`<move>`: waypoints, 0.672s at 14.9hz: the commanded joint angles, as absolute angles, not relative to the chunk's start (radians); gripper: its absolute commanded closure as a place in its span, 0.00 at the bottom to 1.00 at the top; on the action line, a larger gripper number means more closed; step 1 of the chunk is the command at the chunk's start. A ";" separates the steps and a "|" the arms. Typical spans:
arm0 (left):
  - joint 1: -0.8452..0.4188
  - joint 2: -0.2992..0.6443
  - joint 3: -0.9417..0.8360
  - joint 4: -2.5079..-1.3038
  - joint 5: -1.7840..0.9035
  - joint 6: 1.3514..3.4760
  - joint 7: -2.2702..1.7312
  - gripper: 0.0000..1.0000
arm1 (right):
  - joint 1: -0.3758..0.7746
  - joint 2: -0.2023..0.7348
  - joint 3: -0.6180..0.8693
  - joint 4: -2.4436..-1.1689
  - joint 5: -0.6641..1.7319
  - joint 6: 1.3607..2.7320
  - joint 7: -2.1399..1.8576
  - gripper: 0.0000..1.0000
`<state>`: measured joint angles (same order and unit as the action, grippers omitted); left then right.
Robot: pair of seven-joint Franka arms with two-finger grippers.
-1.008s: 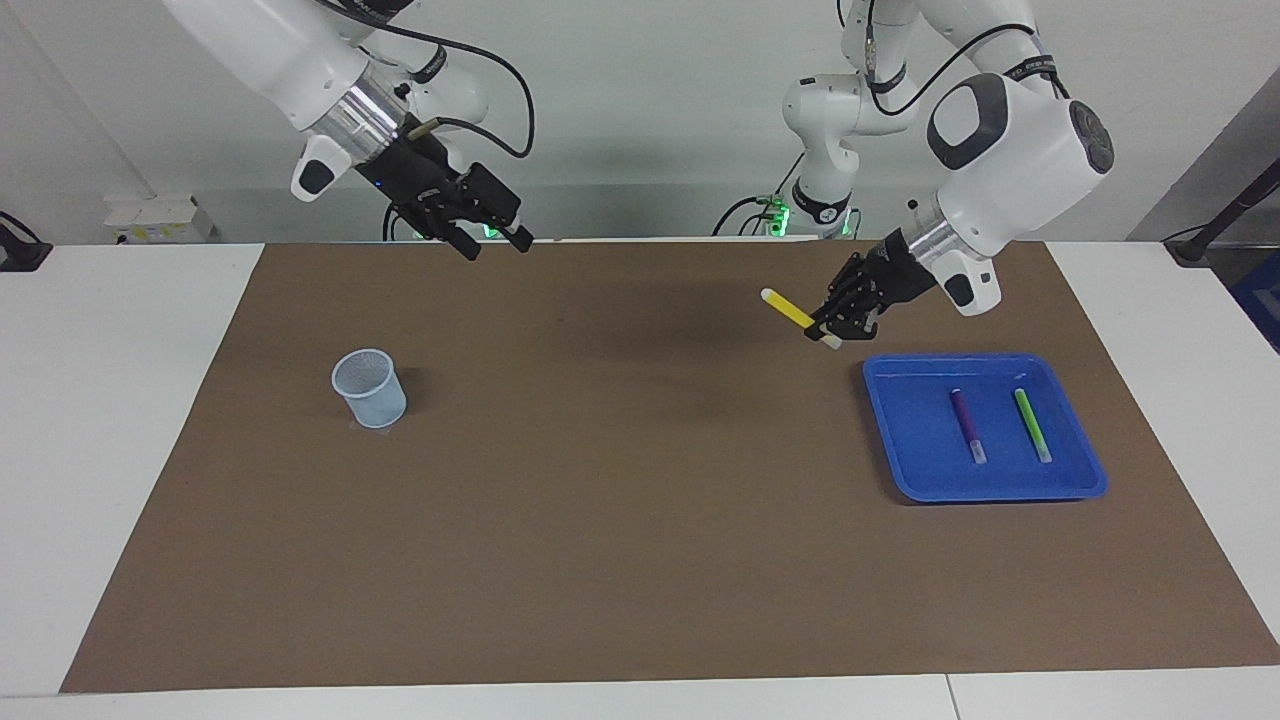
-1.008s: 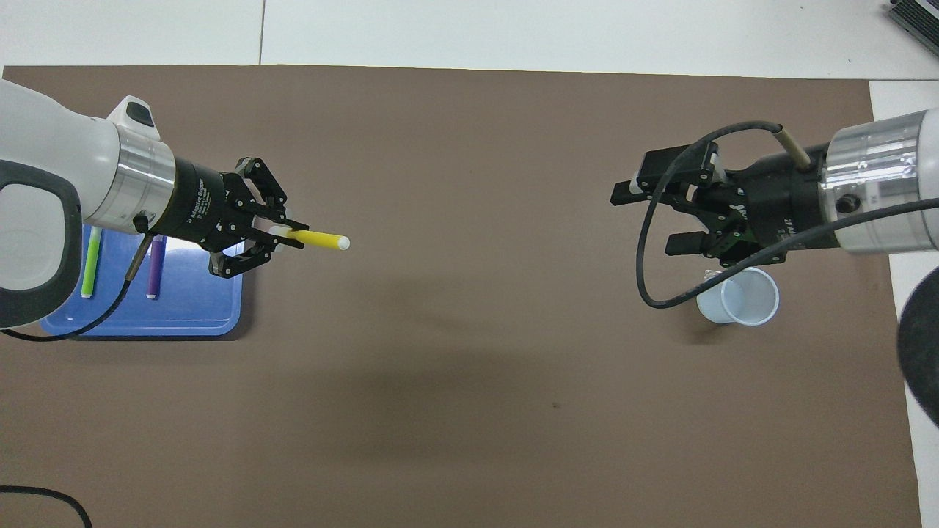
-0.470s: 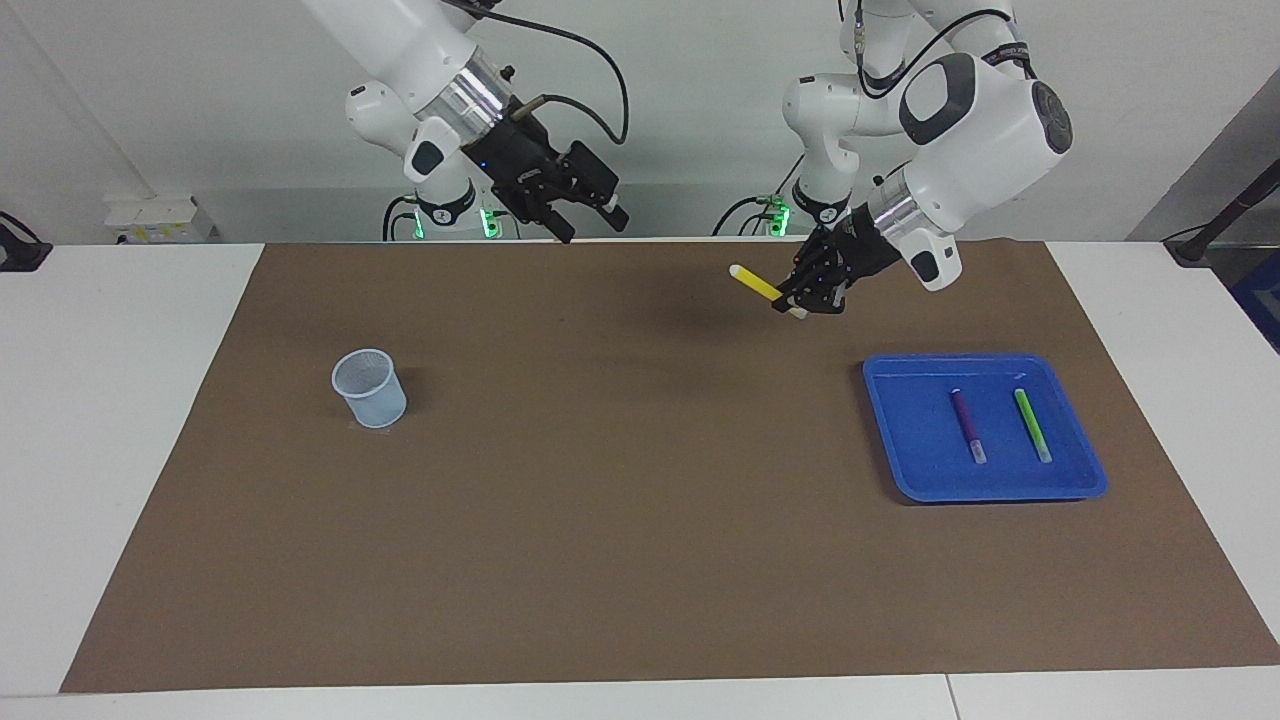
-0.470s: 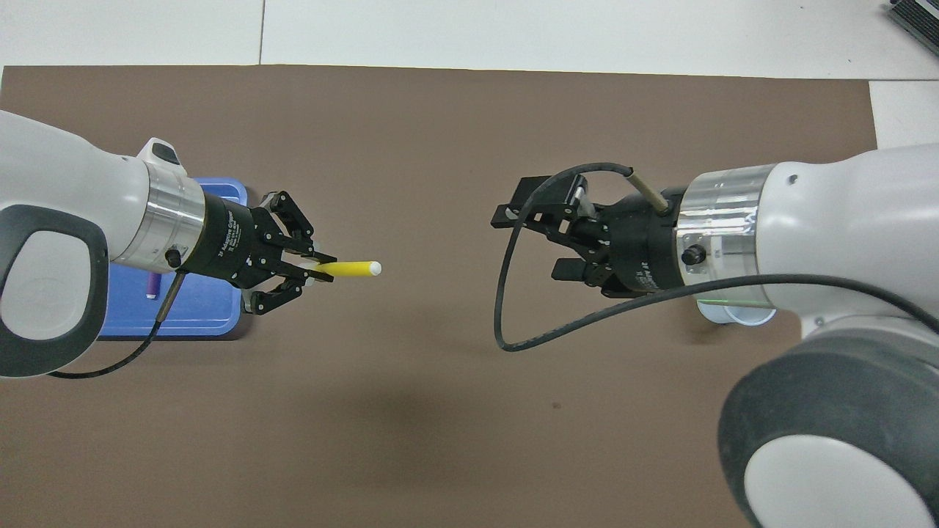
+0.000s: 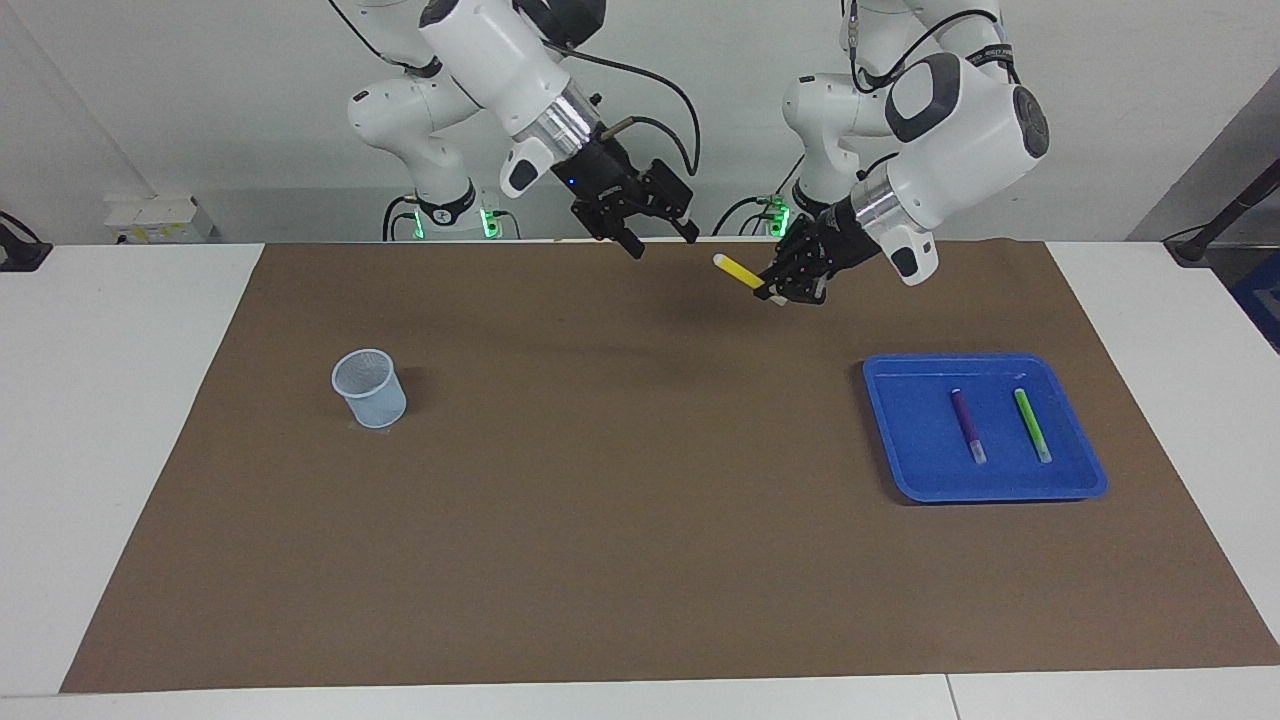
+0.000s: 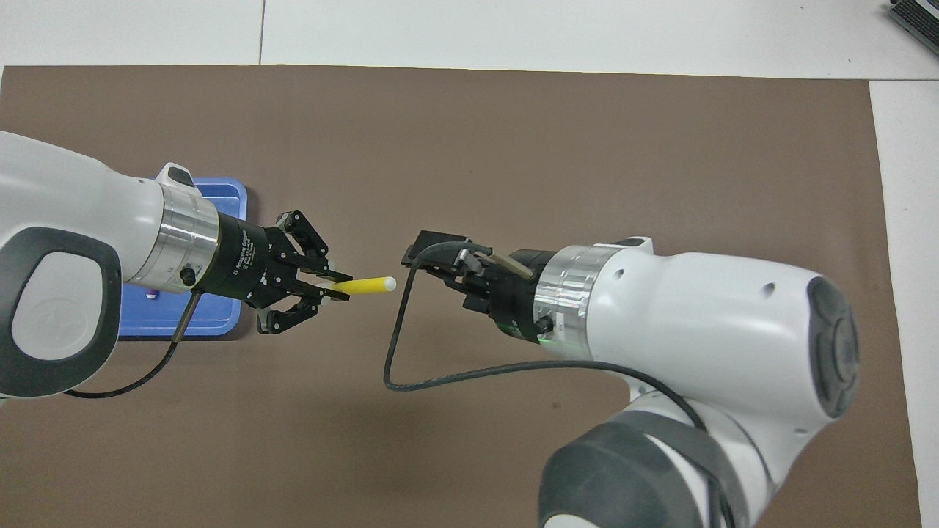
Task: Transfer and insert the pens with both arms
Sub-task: 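Close the right gripper on the yellow pen's free end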
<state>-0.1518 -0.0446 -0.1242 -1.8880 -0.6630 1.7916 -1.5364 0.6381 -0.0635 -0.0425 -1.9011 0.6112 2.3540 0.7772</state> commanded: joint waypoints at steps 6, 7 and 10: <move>-0.167 -0.094 -0.110 -1.939 -0.710 1.833 -1.562 1.00 | 0.726 -0.011 -0.044 -1.921 0.630 2.539 0.838 0.00; -0.167 -0.095 -0.110 -1.939 -0.713 1.833 -1.563 1.00 | 0.727 0.006 -0.043 -1.913 0.630 2.552 0.830 0.07; -0.167 -0.097 -0.110 -1.939 -0.718 1.833 -1.563 1.00 | 0.729 0.017 -0.043 -1.911 0.630 2.588 0.792 0.38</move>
